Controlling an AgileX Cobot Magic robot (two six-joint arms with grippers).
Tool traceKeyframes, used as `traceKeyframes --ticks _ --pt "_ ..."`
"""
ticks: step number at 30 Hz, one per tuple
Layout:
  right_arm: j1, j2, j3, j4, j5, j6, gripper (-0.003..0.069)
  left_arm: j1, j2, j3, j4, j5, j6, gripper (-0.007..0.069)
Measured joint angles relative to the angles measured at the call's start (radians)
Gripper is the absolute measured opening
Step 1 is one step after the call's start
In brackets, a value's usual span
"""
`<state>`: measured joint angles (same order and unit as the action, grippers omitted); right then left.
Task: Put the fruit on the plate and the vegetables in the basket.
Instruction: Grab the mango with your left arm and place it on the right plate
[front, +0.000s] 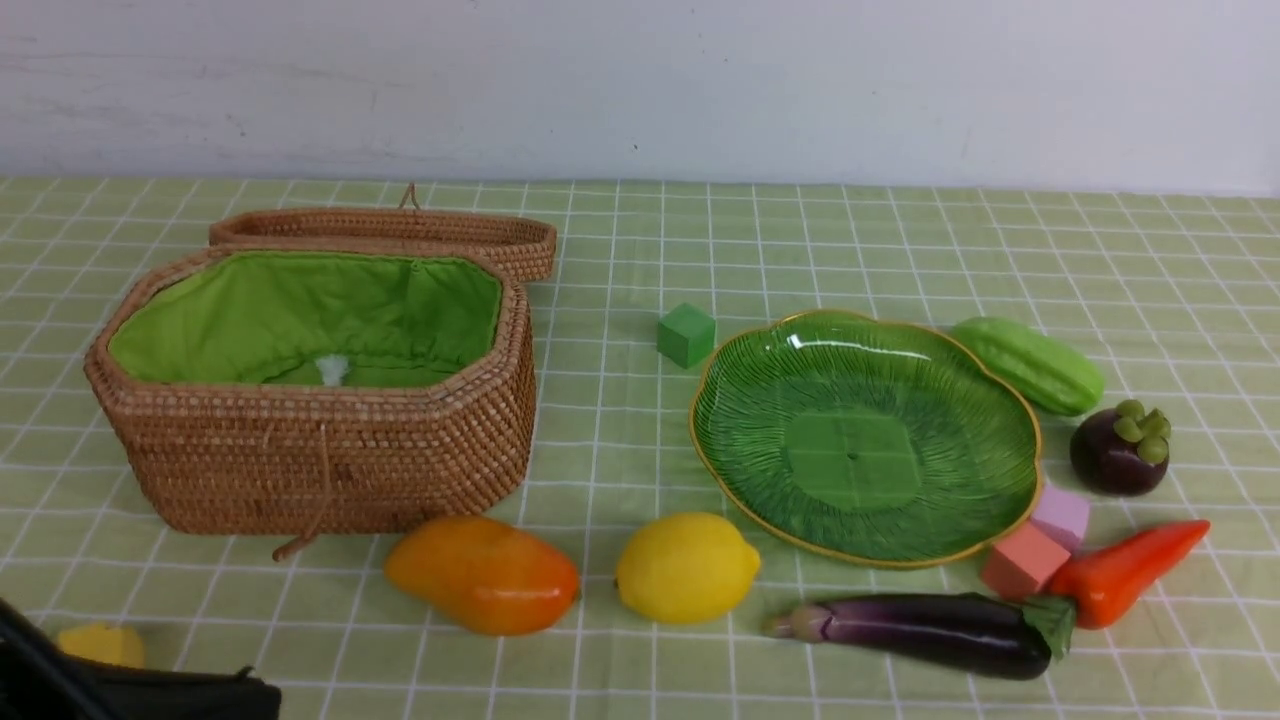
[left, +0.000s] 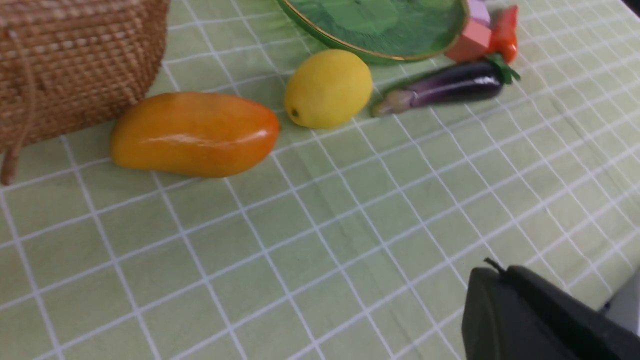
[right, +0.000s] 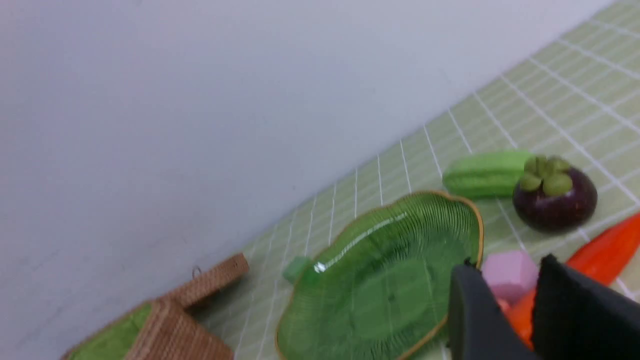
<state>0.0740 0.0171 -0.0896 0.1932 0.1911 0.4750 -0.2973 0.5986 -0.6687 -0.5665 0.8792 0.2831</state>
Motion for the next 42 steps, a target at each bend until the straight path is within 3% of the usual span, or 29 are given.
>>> traceKeyframes --ticks 2,7,13,17,23,30,35,38,42 --pt "0.031 0.061 -0.109 0.000 0.151 -0.043 0.0130 -0.038 0.055 -0.046 0.008 0.039 0.003 -0.0013" --pt "0.155 0.249 -0.474 0.029 0.585 -0.296 0.0031 -0.114 0.184 -0.177 0.036 0.097 0.042 -0.0013" --pt "0.253 0.403 -0.851 0.125 0.874 -0.500 0.0015 -0.124 0.287 -0.224 0.003 -0.031 0.022 -0.0013" --pt "0.274 0.426 -0.965 0.152 0.915 -0.621 0.0015 -0.125 0.337 -0.235 0.002 -0.047 0.094 -0.0013" --pt "0.278 0.425 -1.048 0.223 0.942 -0.742 0.0023 -0.127 0.372 -0.265 0.009 0.068 0.239 -0.0013" --pt "0.278 0.426 -1.068 0.274 0.992 -0.862 0.0027 -0.127 0.396 -0.340 0.156 0.142 0.296 -0.0013" --pt "0.278 0.426 -1.068 0.274 0.993 -0.917 0.0033 -0.129 0.498 -0.379 0.192 0.218 0.425 -0.0013" --pt "0.278 0.426 -1.068 0.273 0.992 -0.932 0.0036 -0.165 0.578 -0.383 0.200 0.227 0.468 -0.0013" --pt "0.278 0.426 -1.068 0.273 0.993 -0.940 0.0039 -0.256 0.693 -0.383 0.347 0.192 0.438 -0.0013"
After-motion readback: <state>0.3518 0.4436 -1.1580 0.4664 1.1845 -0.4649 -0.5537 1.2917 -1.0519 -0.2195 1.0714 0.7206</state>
